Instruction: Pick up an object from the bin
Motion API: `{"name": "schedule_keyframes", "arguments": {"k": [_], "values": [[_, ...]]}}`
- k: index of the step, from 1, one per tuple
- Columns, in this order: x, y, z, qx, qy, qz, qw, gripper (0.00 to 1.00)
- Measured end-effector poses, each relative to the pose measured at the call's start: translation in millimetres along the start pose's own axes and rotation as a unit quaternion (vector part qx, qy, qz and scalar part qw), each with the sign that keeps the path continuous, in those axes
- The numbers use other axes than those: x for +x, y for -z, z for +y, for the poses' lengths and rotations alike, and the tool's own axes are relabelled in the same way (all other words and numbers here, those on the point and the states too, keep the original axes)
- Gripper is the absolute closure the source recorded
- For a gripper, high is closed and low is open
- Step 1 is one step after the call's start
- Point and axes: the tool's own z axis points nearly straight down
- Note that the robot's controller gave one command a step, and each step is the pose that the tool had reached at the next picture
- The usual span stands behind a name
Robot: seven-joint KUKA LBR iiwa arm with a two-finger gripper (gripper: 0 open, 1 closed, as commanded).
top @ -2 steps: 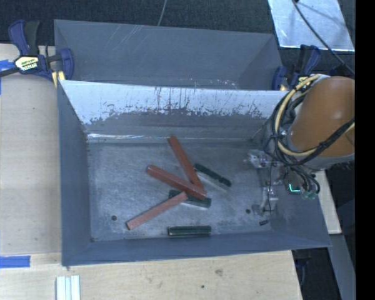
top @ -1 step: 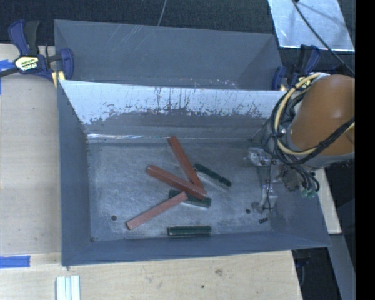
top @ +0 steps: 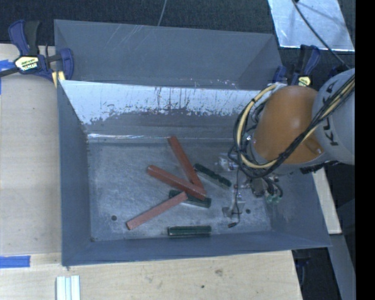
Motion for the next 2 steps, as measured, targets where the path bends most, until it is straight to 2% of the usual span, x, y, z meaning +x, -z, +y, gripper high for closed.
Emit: {"name": "schedule_keyframes", "arguments": {"k": [1, 2], "values": [[-1.6, -48.5, 6.4, 0.0, 0.156, 0.0011, 0.9877, 1.0], [-1.7, -48.4, 6.4, 0.0, 0.157, 0.001, 0.9876, 0.0]]}}
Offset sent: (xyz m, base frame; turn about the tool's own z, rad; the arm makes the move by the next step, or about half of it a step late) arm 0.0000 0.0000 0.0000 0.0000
